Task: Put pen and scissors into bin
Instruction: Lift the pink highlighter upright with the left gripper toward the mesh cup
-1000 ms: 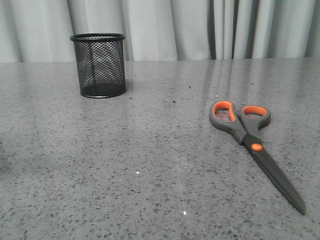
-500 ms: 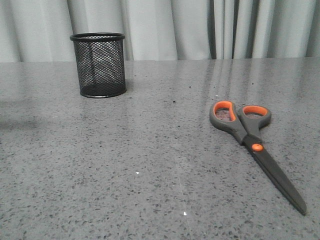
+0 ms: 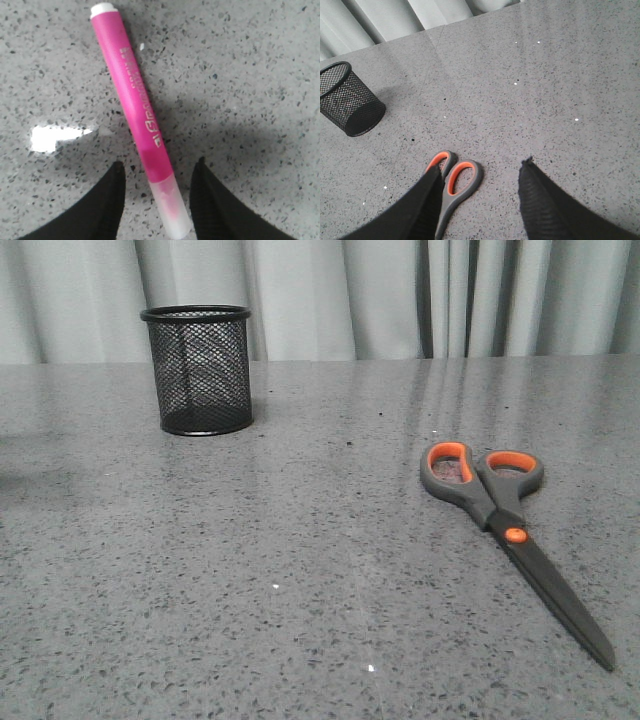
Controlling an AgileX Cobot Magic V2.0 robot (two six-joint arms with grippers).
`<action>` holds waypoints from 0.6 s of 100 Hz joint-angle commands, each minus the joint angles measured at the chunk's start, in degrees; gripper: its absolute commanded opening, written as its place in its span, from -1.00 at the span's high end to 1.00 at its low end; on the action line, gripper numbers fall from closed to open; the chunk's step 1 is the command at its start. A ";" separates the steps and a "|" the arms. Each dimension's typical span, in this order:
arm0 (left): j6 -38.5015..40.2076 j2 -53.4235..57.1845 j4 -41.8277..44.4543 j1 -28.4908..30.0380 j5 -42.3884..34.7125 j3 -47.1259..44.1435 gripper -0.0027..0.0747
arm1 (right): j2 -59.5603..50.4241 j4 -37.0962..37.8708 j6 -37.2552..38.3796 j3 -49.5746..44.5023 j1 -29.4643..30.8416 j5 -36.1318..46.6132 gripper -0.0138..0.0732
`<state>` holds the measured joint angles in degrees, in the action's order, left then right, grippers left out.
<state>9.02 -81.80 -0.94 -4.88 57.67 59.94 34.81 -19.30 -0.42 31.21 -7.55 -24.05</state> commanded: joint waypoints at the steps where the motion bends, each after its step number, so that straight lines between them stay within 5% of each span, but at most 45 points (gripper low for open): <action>1: 0.72 0.29 -0.75 0.04 -1.79 1.83 0.23 | 0.38 -0.55 -0.58 2.22 0.42 4.66 -0.05; 19: 0.72 -1.52 -0.86 0.04 -1.92 1.83 0.34 | 0.38 -0.55 -0.58 2.22 0.42 4.68 -0.05; 44: -1.93 -1.52 -0.49 0.04 -4.99 1.83 0.98 | 0.38 -0.55 -0.58 2.22 0.42 4.68 -0.05; 60: -2.95 -1.27 -0.61 0.04 -6.92 2.08 0.98 | 0.38 -0.55 -0.58 2.22 0.42 4.68 -0.05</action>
<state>6.65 -84.95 -1.13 -4.88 53.59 60.16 34.81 -19.30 -0.55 31.21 -7.55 -24.05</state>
